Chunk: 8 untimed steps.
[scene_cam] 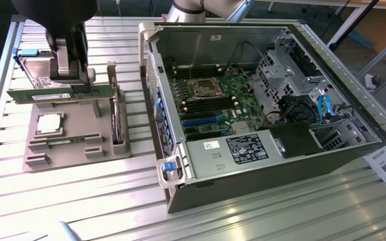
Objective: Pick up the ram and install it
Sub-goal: 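Pick up the ram and move it above insertion slot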
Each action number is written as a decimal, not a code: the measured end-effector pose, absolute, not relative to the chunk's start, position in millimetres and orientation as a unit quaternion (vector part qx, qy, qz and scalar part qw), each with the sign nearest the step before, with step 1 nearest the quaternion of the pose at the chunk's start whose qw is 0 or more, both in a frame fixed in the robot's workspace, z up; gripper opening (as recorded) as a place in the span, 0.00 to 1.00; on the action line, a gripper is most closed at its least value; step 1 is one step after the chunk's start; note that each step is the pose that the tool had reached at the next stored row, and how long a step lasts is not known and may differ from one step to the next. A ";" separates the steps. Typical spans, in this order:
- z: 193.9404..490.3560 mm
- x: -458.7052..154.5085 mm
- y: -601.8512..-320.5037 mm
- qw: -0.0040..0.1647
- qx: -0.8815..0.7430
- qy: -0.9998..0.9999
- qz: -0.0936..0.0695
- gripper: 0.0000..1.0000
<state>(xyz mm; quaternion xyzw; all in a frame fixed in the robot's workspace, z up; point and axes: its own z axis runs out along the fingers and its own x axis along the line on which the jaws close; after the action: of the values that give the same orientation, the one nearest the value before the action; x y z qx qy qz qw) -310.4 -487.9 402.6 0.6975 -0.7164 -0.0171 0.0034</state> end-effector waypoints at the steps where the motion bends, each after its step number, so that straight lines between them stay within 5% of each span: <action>1: 402.6 -306.3 -487.9 0.003 0.697 -0.716 -0.017 0.12; 8: 402.6 -287.2 -488.0 0.003 0.697 -0.716 -0.017 0.12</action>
<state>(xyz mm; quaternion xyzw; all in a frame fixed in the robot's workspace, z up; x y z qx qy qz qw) -287.2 -488.0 402.6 0.6975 -0.7164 -0.0171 0.0035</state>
